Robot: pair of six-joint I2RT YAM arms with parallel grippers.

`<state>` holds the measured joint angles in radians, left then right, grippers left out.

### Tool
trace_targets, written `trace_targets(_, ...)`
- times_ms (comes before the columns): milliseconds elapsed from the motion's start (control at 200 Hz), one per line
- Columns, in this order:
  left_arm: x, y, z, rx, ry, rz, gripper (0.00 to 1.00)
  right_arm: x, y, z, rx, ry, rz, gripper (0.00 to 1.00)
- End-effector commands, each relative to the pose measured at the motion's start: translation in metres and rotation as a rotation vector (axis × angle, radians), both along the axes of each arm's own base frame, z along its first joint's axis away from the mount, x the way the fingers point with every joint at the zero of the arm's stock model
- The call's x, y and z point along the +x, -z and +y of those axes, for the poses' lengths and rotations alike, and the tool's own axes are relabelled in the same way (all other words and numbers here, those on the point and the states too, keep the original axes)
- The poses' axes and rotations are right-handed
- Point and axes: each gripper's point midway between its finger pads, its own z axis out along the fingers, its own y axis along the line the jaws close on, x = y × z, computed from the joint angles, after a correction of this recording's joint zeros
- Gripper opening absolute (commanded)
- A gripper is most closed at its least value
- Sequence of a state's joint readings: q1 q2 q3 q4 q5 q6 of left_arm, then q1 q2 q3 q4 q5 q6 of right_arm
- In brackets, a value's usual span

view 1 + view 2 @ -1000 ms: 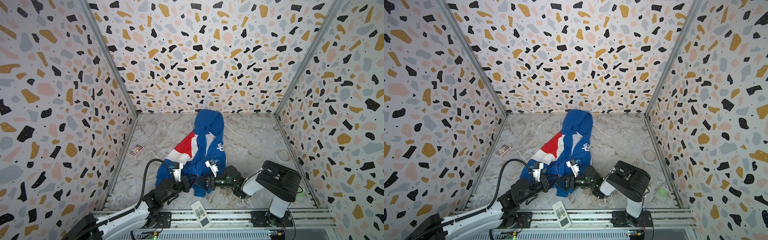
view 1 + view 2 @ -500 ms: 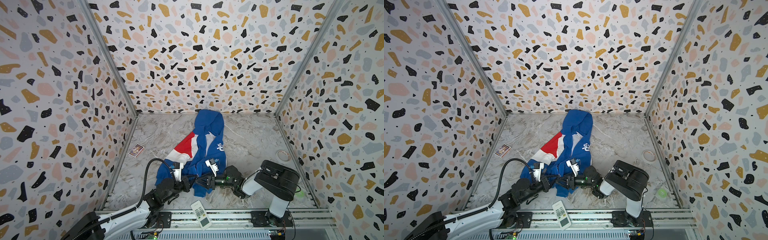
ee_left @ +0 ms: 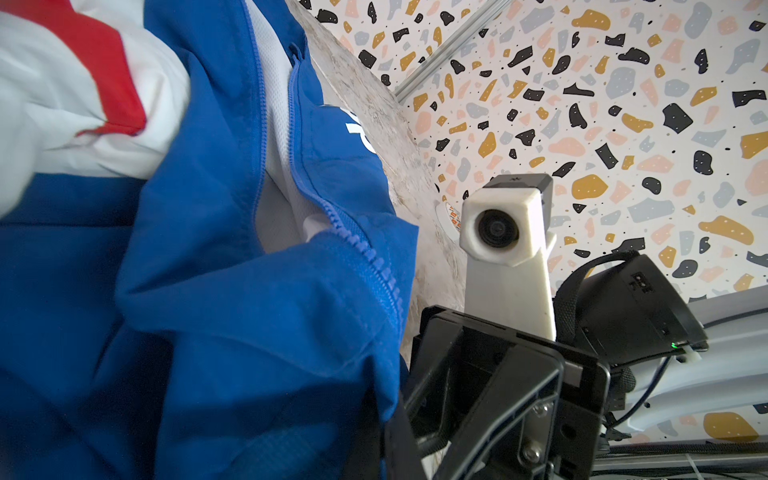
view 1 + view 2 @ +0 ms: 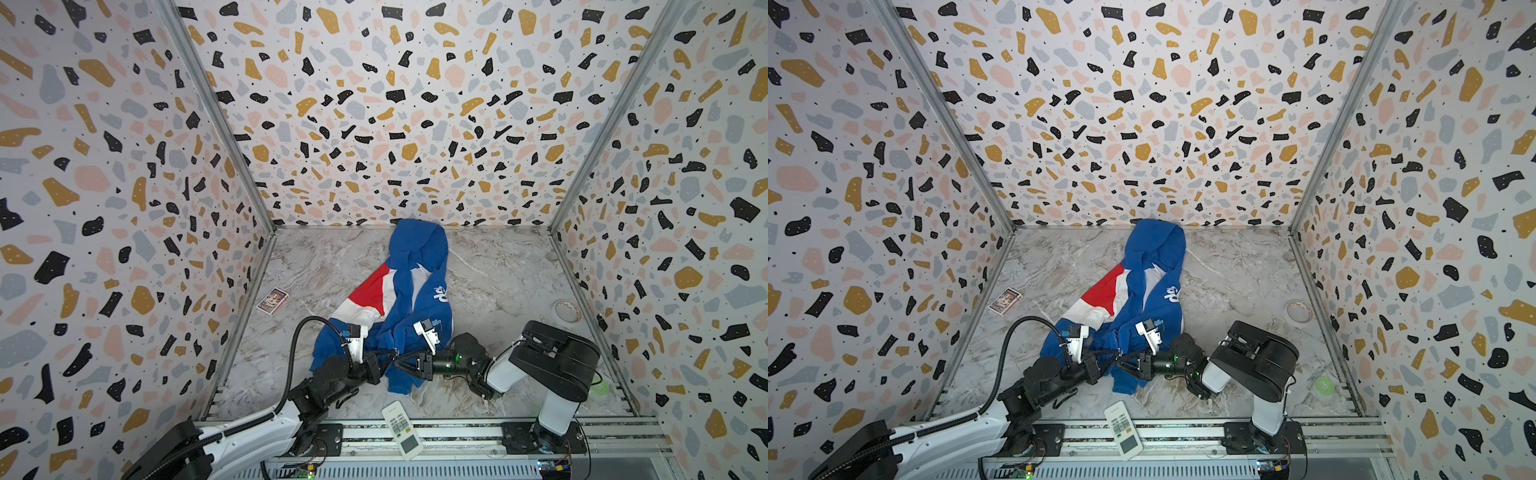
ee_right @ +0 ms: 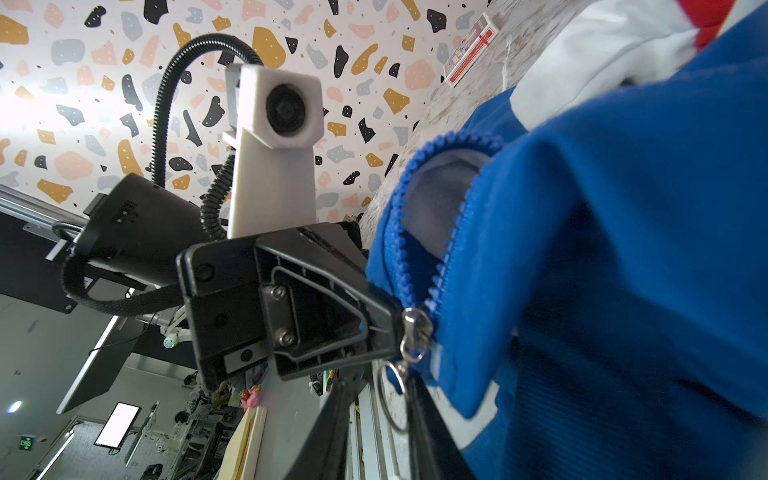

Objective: Zip up the jacket

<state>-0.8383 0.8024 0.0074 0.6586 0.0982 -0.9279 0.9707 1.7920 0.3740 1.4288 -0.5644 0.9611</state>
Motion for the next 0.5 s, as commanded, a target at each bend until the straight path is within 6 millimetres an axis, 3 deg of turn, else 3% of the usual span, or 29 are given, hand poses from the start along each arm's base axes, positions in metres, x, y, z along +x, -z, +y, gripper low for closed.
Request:
trace_targets(0, -0.020, 0.050, 0.018, 0.075, 0.014, 0.059, 0.00, -0.002, -0.016, -0.001, 0.039, -0.005, -0.031, 0.22)
trace_targets(350, -0.021, 0.052, 0.019, 0.076, 0.015, 0.061, 0.00, 0.000, -0.023, 0.003, 0.048, -0.003, -0.031, 0.02)
trace_targets(496, -0.021, 0.054, 0.020, 0.079, 0.013, 0.062, 0.00, 0.002, -0.027, 0.004, 0.048, 0.003, -0.032, 0.00)
